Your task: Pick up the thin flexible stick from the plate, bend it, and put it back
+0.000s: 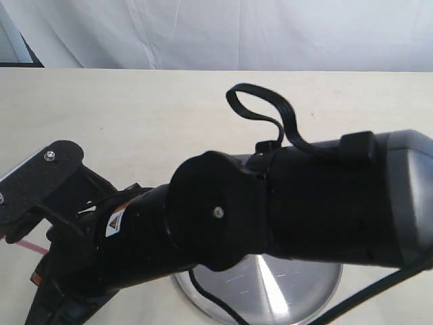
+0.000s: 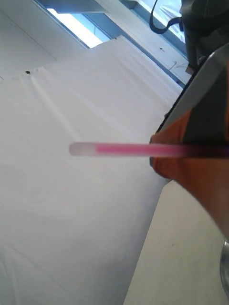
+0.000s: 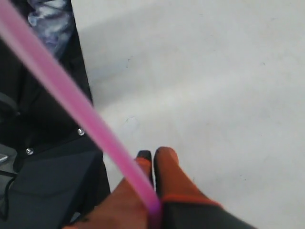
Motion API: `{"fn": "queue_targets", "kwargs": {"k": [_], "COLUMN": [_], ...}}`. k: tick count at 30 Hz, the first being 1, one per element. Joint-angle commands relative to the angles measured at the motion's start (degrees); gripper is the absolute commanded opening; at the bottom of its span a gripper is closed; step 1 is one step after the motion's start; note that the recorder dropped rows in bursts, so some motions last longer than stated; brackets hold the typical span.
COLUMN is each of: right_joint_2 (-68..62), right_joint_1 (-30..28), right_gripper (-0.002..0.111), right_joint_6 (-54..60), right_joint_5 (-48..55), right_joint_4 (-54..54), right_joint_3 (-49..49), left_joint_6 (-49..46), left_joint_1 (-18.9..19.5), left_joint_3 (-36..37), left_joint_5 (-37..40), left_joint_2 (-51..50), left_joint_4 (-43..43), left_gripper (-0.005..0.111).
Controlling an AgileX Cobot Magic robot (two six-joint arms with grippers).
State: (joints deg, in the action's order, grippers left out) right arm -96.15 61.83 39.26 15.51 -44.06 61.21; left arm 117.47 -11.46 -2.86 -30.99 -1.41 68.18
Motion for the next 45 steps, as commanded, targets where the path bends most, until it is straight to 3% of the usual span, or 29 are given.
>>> {"fn": "queue_targets", "kwargs": {"k": [1,4,8,10,17,30,32,36,41,45], "right_joint_2": [2.5,6.0,7.4,7.2,7.2,7.2,7.2,8.5,13.1,16.0], "right_joint_1": [-0.5,-0.5,-0.5,-0.5,0.2,4.1,4.3,4.5,4.5,4.5], "right_gripper": [0.000,0.000,0.000,0.000,0.000,0.000,0.000,0.000,0.000,0.000], "right_joint_6": [-0.4,-0.5,-0.5,-0.5,-0.4,-0.3,-0.3,-0.3,-0.3,-0.3], "right_joint_5": [2.1,2.5,-2.0,-2.7,-2.0,0.6,0.8,2.3,3.0,2.8], "right_joint_4": [0.1,0.1,-2.6,-3.1,-5.5,-5.5,-5.5,-6.5,-6.5,-6.1], "right_joint_3": [-0.4,-0.4,-0.3,-0.3,-0.3,-0.3,-0.3,-0.3,-0.3,-0.3], "left_joint_6": [0.6,0.7,0.9,2.3,2.3,2.3,2.3,2.0,2.0,2.3], "left_joint_1": [-0.1,-0.1,-0.1,-0.1,-0.1,-0.1,-0.1,-0.1,-0.1,-0.1], "left_joint_3": [-0.6,-0.6,-0.4,-0.3,-0.3,-0.3,-0.3,-0.3,-0.3,-0.3], "left_joint_5": [-0.1,1.7,0.0,-0.8,-1.8,-2.5,-3.5,-6.3,-6.7,-6.7], "left_joint_2": [0.0,0.0,0.0,0.0,0.0,0.0,0.0,0.0,0.0,0.0], "left_joint_4": [4.7,7.5,7.6,7.6,7.1,7.2,8.1,13.1,19.9,19.1], "left_gripper": [0.000,0.003,0.039,0.048,0.040,0.038,0.031,0.002,0.000,0.000]}}
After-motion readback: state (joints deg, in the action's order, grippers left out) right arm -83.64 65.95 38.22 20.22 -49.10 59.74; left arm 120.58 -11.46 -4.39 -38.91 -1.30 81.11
